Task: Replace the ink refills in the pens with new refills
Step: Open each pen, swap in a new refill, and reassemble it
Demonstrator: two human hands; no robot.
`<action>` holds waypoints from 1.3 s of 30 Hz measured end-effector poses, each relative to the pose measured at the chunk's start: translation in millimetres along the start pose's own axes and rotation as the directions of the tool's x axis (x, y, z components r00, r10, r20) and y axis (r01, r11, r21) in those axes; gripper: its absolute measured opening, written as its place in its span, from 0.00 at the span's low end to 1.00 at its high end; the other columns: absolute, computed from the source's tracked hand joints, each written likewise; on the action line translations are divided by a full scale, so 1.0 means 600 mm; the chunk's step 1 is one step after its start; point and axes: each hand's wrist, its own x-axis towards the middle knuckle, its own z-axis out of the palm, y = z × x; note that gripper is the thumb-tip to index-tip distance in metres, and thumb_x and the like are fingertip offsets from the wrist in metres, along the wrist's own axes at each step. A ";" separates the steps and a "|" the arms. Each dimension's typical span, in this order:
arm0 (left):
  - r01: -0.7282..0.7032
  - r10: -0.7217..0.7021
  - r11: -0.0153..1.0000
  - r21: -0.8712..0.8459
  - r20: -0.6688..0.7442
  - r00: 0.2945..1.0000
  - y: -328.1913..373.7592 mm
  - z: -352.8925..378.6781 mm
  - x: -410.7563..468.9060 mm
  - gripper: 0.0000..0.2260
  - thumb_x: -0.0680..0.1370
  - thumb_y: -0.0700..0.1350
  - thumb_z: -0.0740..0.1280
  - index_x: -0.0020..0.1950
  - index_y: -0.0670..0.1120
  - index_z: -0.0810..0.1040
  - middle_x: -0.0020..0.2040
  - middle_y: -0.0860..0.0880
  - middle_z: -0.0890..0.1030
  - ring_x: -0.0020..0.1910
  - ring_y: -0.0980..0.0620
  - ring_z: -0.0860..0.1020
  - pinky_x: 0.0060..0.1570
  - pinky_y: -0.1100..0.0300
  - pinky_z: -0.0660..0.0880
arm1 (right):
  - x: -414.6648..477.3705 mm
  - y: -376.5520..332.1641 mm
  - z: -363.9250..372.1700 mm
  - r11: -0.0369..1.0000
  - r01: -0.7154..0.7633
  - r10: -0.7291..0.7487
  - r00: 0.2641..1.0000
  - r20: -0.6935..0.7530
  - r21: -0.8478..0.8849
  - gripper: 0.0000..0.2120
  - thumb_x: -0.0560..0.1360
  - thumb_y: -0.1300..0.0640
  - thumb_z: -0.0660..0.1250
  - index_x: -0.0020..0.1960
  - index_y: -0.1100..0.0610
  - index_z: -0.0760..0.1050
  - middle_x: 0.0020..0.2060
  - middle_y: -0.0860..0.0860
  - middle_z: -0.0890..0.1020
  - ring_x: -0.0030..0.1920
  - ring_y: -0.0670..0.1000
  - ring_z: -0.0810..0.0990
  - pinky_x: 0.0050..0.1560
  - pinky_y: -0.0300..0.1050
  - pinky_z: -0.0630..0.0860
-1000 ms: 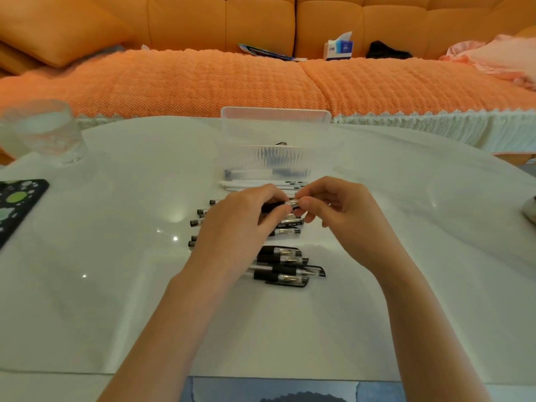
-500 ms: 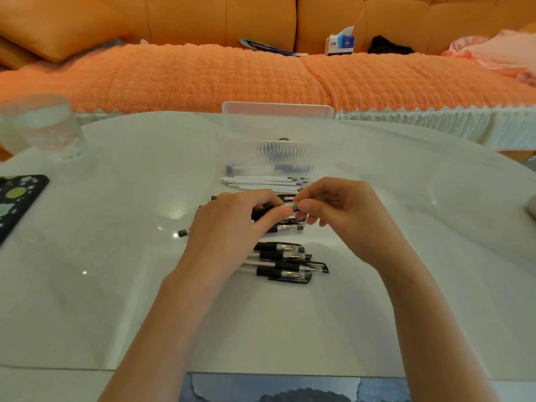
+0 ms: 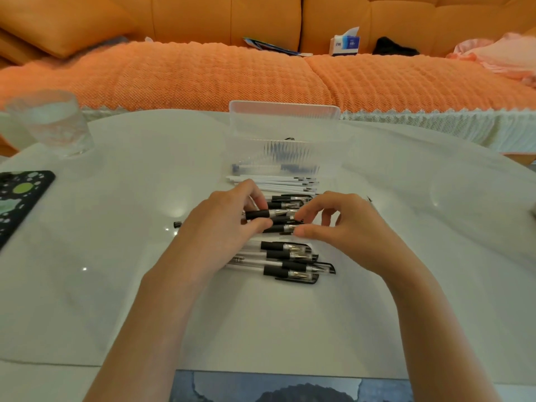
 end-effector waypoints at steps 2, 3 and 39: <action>-0.018 0.018 1.000 0.002 -0.001 1.000 0.003 0.000 -0.001 0.07 0.74 0.52 0.70 0.47 0.57 0.71 0.48 0.58 0.80 0.52 0.56 0.77 0.48 0.59 0.72 | 0.002 -0.005 -0.001 0.998 0.018 -0.015 0.998 -0.057 0.061 0.07 0.68 0.48 0.73 0.45 0.46 0.81 0.39 0.42 0.81 0.36 0.42 0.73 0.36 0.28 0.69; -0.031 0.031 1.000 0.000 -0.003 1.000 0.004 0.000 -0.002 0.07 0.74 0.52 0.70 0.47 0.57 0.72 0.48 0.58 0.80 0.51 0.57 0.77 0.48 0.59 0.71 | 0.002 -0.007 0.000 0.997 0.024 -0.019 0.998 -0.067 0.075 0.07 0.69 0.47 0.73 0.46 0.46 0.81 0.39 0.42 0.81 0.36 0.41 0.73 0.37 0.28 0.69; -0.101 0.099 0.986 -0.131 -0.016 0.995 0.009 -0.008 -0.001 0.04 0.74 0.54 0.68 0.44 0.57 0.75 0.39 0.58 0.80 0.35 0.60 0.77 0.37 0.64 0.69 | 0.005 -0.012 0.004 0.992 0.077 -0.066 0.991 -0.113 0.104 0.04 0.71 0.57 0.73 0.41 0.48 0.81 0.36 0.43 0.81 0.37 0.38 0.74 0.37 0.27 0.68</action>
